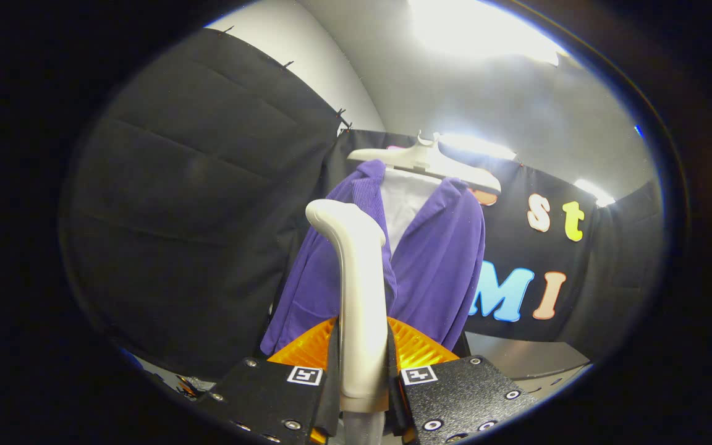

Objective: Iron the clothes twice with a garment steamer, once on the left side and once on the right side.

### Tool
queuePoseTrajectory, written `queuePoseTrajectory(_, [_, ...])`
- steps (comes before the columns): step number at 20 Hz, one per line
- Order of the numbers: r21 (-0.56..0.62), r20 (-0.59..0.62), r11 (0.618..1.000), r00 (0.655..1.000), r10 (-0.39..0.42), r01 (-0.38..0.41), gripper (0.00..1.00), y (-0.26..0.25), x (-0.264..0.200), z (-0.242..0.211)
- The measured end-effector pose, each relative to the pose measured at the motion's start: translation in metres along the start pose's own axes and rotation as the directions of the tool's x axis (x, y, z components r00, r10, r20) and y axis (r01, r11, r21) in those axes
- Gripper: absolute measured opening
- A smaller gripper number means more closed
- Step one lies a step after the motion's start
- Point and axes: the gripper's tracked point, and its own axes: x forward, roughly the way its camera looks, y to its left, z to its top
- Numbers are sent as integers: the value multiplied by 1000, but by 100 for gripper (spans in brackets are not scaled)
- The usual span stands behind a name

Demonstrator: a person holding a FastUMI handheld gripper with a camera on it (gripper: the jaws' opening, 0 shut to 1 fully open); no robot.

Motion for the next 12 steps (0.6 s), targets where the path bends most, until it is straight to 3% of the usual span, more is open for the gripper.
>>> queuePoseTrajectory(5, [12,86,998,995,-56,55,32,3,40,49])
queuePoseTrajectory(12, [56,70,988,986,-149,145,31,7,90,62])
